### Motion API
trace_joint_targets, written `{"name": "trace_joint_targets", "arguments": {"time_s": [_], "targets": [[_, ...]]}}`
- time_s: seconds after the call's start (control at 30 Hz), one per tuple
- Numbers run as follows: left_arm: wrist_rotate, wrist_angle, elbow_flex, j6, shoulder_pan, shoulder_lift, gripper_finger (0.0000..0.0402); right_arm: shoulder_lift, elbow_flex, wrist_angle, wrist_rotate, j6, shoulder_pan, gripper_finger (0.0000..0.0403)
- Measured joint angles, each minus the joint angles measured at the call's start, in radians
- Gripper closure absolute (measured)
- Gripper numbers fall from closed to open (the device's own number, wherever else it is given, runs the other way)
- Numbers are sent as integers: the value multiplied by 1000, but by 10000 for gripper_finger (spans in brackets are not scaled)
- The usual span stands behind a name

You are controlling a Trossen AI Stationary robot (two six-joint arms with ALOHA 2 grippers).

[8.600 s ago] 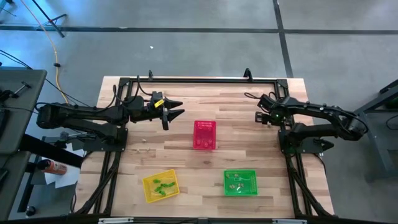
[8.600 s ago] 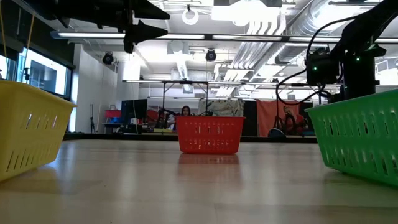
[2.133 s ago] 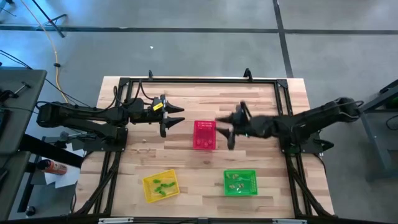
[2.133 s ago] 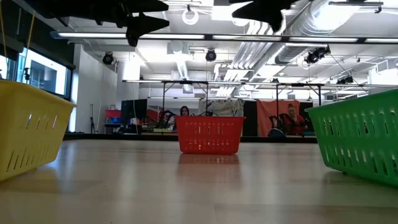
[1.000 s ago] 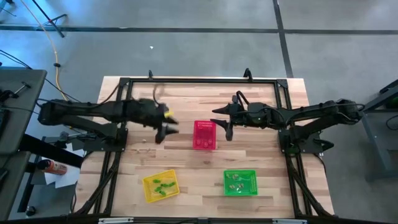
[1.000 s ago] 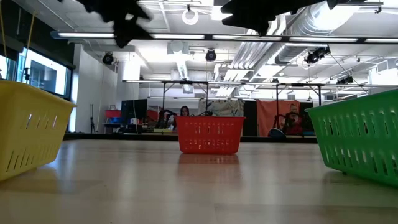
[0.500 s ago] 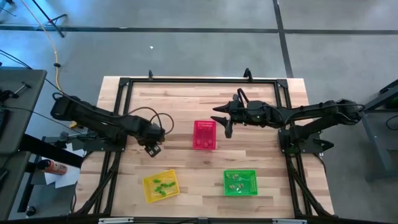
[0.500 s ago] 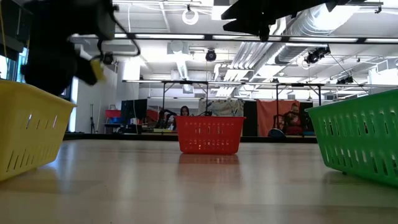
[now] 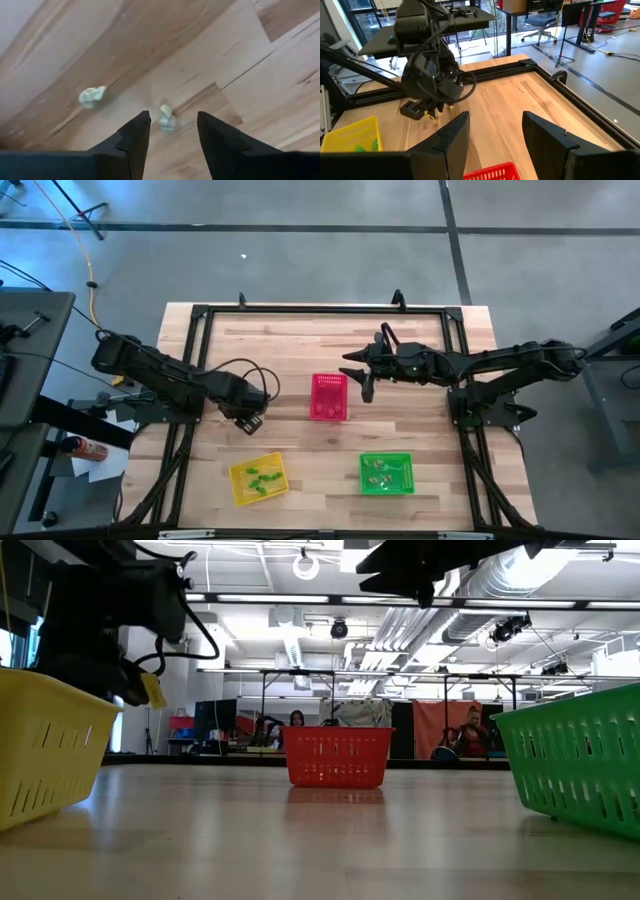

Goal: Sort Halloween decoration
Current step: Put the bottom right white skull toy into the green bin

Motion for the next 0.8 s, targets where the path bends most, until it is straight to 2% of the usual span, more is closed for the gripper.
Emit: {"name": "trace_joint_targets", "arguments": {"time_s": [0.33,0.53,0.63,0.8], "targets": [[6,12,5,-1,-9,90,271,0,0,-22,0,-2,0,226],[9,23,3,28,-9,91,277,0,0,-40,0,-3,0,226],[22,25,3,53,-8,90,296,0,0,-41,1,-3,0,226],[43,30,2,78,-8,90,350,0,0,-45,1,-3,0,226]]}}
